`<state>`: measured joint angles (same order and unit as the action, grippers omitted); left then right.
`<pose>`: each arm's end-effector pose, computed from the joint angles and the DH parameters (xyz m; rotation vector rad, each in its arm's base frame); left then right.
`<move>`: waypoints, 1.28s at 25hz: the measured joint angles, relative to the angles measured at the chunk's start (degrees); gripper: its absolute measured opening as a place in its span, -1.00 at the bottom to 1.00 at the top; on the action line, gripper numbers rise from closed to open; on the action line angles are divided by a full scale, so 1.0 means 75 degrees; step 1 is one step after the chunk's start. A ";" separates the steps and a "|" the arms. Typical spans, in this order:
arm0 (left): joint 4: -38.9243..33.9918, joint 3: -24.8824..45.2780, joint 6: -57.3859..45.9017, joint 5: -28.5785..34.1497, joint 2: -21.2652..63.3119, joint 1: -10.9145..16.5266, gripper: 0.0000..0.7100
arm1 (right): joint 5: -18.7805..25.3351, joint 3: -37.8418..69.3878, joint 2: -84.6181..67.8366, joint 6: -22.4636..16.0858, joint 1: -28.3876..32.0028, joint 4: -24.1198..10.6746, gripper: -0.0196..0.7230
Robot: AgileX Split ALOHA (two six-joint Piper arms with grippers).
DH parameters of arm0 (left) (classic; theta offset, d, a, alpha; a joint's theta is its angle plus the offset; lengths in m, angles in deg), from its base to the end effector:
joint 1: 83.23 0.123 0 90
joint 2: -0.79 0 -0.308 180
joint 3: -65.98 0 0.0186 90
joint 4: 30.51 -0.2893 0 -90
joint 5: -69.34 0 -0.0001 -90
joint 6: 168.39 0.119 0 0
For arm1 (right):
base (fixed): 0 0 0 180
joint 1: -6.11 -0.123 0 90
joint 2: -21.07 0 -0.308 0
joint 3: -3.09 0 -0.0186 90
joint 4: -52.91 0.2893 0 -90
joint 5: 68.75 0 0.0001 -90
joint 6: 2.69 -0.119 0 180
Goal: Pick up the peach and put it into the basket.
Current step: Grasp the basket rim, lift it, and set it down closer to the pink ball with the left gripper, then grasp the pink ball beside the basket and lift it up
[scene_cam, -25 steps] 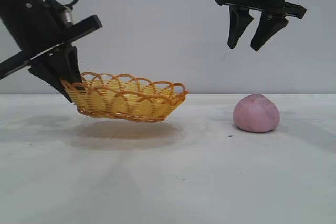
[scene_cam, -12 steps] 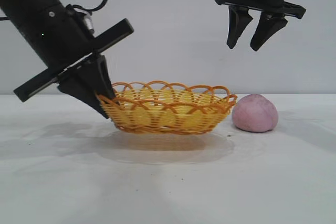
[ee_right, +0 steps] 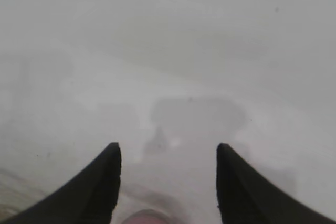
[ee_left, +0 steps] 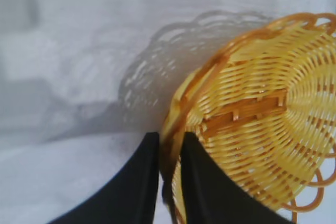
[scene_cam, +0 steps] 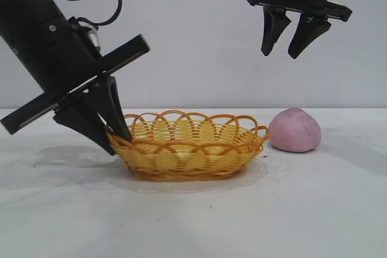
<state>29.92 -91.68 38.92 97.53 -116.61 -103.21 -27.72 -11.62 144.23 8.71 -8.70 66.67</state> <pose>0.3493 -0.1791 0.0897 -0.1074 2.8061 -0.8137 0.4882 0.1483 0.2065 -0.4132 2.5700 0.2911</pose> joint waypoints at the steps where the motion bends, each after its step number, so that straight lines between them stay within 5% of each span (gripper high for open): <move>1: 0.0000 0.0000 0.0000 0.0000 0.0015 0.0000 -0.12 | 0.0000 0.0000 0.0000 0.0000 0.0000 0.0000 0.12; 6: -0.0217 0.0000 0.0036 0.0068 0.0470 0.0138 -0.05 | 0.0000 0.0000 0.0000 0.0000 0.0000 0.0000 0.12; 11: -0.1201 0.0012 0.0035 0.0575 0.1036 0.0823 -0.05 | 0.0000 0.0000 0.0000 0.0000 0.0000 0.0000 0.12; 18: -0.5313 0.0030 -0.1771 0.0608 0.1308 0.1637 -0.05 | 0.0000 0.0000 0.0000 0.0000 0.0000 0.0059 0.12; 24: -0.8302 -0.0224 -0.3606 0.0915 0.1364 0.1869 -0.05 | 0.0061 0.0000 0.0000 0.0000 0.0000 0.0108 0.12; 32: -0.8665 -0.0388 -0.4029 0.1724 0.3761 0.1881 -0.05 | 0.0208 0.0000 0.0000 0.0000 0.0000 0.0153 0.12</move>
<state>-35.07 -94.59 8.70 110.46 -88.41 -89.10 -26.16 -11.62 144.23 8.71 -8.70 67.82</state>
